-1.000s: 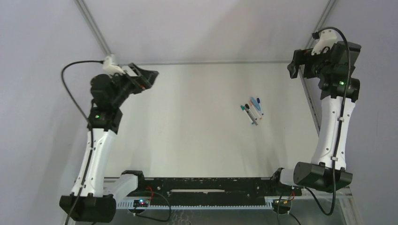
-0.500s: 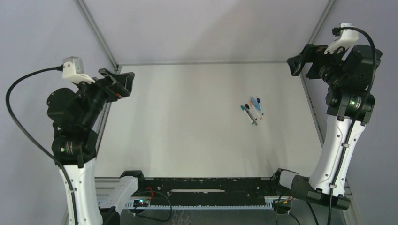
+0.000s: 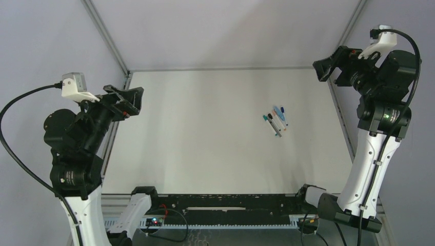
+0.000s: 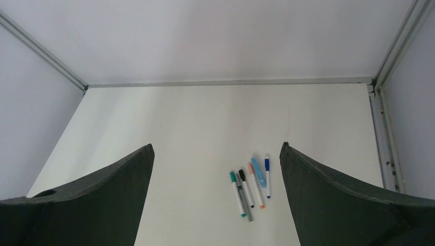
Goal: Insert the pens into the pen caps
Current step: Reset both arms
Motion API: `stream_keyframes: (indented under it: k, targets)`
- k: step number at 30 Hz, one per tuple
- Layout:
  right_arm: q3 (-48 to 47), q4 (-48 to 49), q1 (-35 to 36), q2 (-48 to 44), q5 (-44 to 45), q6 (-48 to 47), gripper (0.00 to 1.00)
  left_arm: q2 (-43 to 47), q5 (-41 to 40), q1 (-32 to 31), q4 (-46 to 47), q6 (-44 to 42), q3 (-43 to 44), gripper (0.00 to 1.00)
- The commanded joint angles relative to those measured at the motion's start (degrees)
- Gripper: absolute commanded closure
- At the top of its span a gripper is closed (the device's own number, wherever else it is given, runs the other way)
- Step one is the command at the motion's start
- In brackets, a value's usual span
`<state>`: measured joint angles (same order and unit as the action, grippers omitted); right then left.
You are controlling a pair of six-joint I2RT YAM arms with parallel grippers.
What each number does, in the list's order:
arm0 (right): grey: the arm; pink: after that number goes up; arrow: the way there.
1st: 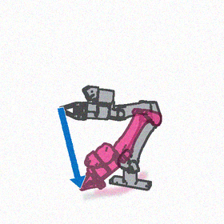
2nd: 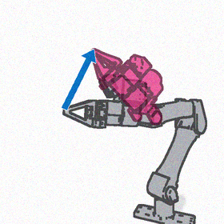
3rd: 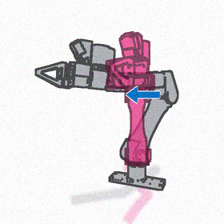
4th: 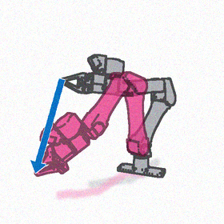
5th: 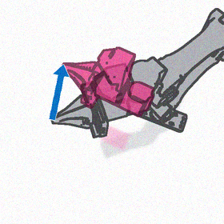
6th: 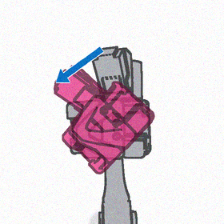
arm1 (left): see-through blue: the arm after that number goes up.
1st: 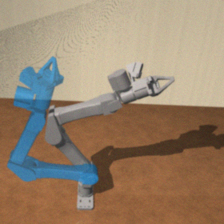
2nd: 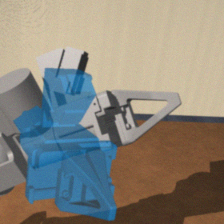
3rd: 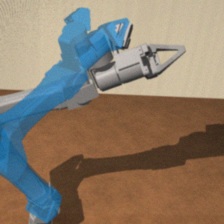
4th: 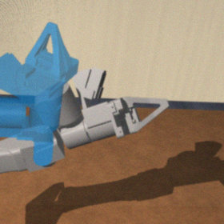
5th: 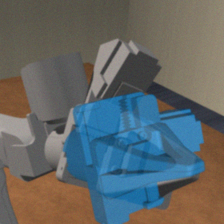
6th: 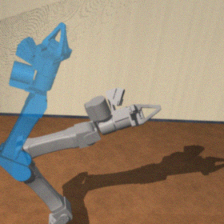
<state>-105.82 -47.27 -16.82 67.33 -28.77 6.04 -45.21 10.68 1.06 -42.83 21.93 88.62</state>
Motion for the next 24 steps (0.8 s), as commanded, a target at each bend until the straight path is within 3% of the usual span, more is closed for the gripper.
stream_keyframes:
  k: [1,24]
  targets:
    - [-0.7,2.3,-0.6,-1.8,-2.0,1.5,0.0,0.9,0.5,0.4,0.0,-1.4,1.0,0.0]
    - [4.1,3.5,-3.5,-3.7,-6.9,1.2,0.0,-1.3,4.1,0.4,6.0,-0.6,-3.8,0.0]
